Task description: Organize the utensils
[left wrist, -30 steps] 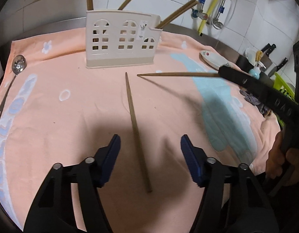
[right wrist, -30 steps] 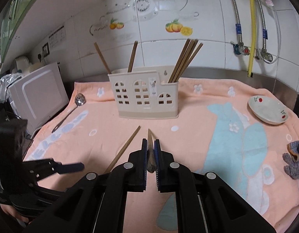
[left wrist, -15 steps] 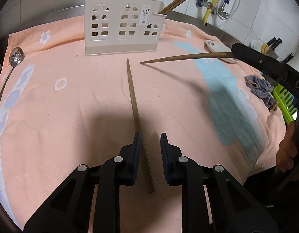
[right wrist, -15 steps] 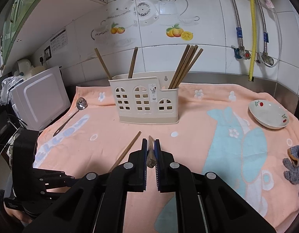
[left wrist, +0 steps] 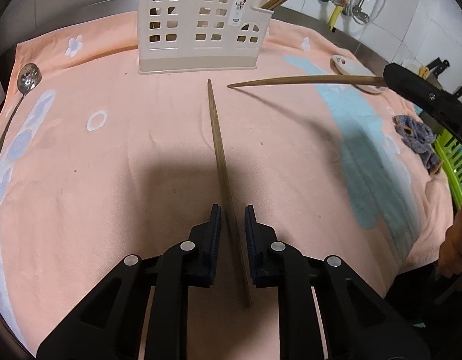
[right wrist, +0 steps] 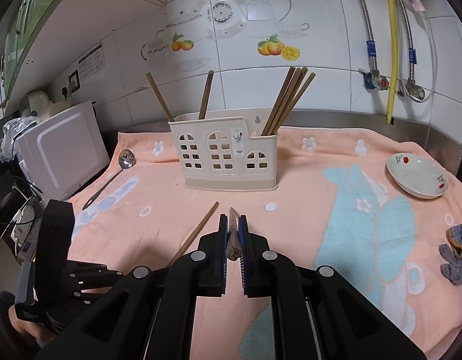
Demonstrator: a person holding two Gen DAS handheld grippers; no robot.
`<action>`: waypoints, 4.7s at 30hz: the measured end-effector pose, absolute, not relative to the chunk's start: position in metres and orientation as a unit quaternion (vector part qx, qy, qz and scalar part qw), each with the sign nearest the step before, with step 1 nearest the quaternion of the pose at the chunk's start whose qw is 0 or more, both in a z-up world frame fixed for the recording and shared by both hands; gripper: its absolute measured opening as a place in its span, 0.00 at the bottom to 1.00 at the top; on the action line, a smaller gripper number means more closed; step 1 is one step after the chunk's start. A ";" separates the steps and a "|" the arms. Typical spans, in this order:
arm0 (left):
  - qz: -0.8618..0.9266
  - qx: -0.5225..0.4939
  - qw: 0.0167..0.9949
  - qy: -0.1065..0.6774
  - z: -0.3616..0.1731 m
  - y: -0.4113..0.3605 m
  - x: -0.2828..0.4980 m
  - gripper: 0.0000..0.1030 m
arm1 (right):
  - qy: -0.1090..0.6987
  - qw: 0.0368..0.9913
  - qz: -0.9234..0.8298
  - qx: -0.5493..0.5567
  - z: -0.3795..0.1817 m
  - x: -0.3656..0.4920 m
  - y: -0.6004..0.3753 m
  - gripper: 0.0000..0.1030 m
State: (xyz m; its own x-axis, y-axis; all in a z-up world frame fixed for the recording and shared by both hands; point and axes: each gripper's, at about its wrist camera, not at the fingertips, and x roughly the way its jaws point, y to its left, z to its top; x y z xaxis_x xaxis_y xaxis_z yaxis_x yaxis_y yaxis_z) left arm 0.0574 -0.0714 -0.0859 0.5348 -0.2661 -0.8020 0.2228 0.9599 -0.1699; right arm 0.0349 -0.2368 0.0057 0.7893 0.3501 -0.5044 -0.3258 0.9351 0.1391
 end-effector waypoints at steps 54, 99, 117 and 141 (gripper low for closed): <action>-0.130 0.079 0.968 0.200 0.172 -0.056 0.121 0.05 | 0.183 0.954 0.238 -0.004 0.210 0.157 -0.247 0.06; -0.067 0.059 0.971 0.223 0.141 -0.039 0.196 0.29 | 0.229 0.952 0.202 -0.030 0.151 0.225 -0.220 0.26; -0.041 0.042 0.977 0.204 0.145 -0.028 0.150 0.75 | 0.203 0.960 0.188 -0.042 0.155 0.181 -0.230 0.66; -0.030 0.038 0.976 0.214 0.115 -0.022 0.086 0.95 | 0.204 0.964 0.162 -0.046 0.117 0.095 -0.239 0.92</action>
State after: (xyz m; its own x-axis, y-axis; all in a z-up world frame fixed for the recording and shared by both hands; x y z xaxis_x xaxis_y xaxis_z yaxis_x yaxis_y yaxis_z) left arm 0.0859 -0.0224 0.1146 0.9070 -0.0420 -0.4189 0.0744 0.9953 0.0612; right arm 0.0951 -0.2392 0.1167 0.8638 0.2943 -0.4089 -0.3318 0.9431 -0.0221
